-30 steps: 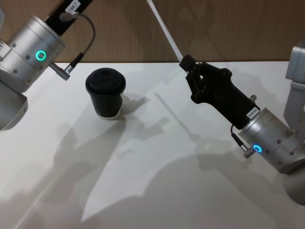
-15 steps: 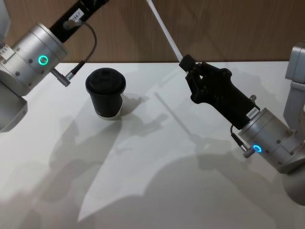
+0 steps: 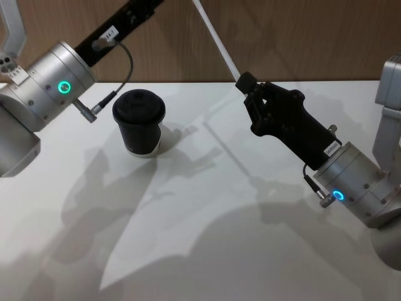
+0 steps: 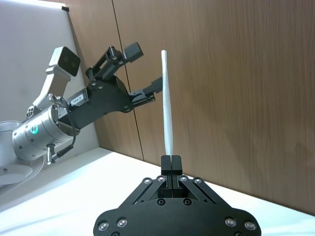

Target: Pick up the straw with one hand, pass it to the other hand, and insert it into the cup.

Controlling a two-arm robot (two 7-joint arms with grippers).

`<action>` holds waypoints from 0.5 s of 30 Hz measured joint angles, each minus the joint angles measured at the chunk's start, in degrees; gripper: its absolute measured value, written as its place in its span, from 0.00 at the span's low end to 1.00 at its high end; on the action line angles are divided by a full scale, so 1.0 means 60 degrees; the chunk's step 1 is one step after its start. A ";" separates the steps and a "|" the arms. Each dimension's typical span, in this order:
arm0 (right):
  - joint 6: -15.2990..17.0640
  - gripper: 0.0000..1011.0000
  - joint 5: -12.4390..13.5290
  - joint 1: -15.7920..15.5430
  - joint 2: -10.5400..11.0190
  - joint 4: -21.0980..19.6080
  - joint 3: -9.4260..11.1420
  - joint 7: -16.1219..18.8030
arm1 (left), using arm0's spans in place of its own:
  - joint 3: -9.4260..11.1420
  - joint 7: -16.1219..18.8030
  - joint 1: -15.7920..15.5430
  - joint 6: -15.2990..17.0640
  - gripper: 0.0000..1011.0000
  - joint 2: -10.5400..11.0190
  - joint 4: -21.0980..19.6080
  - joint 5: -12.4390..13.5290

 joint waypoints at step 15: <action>0.0000 0.01 0.0000 -0.0001 0.0000 0.0000 0.0001 0.0000 | 0.0384 -0.0263 -0.0268 0.0213 0.99 -0.0040 0.0651 -0.0175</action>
